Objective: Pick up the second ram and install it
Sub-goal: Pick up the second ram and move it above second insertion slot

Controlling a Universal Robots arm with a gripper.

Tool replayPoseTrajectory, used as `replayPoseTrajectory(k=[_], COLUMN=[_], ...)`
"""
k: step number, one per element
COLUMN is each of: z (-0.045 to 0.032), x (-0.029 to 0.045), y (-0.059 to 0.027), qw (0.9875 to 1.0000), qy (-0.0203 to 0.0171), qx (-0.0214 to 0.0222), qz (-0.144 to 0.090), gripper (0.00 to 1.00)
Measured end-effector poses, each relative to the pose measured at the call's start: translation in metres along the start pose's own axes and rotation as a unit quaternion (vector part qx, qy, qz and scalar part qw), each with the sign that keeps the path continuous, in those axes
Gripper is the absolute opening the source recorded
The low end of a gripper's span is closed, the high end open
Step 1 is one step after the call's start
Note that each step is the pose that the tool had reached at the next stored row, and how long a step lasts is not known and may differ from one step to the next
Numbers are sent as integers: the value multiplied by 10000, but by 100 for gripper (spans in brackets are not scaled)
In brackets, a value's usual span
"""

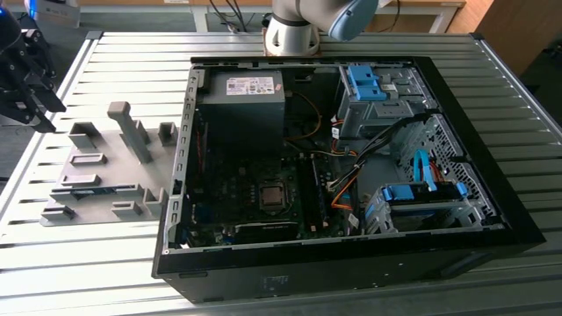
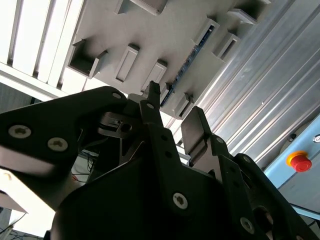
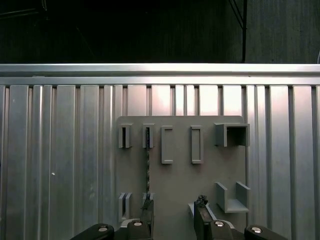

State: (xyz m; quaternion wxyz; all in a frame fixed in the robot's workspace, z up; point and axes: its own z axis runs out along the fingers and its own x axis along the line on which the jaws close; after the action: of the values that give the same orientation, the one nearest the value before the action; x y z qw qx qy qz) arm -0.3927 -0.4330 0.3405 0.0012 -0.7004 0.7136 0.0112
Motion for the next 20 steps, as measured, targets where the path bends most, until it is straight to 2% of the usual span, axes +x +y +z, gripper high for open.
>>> replayPoseTrajectory(k=[10,12,16,18,20], z=[20,57,62,115,119], x=[0,1,1,2,2], y=[0,-1,-1,-2,-2], qw=[10000,10000,10000,10000,10000], qy=[0,0,0,0,0], qx=[0,0,-1,-1,-1], qz=[0,0,0,0,0], gripper=[45,45,45,45,45])
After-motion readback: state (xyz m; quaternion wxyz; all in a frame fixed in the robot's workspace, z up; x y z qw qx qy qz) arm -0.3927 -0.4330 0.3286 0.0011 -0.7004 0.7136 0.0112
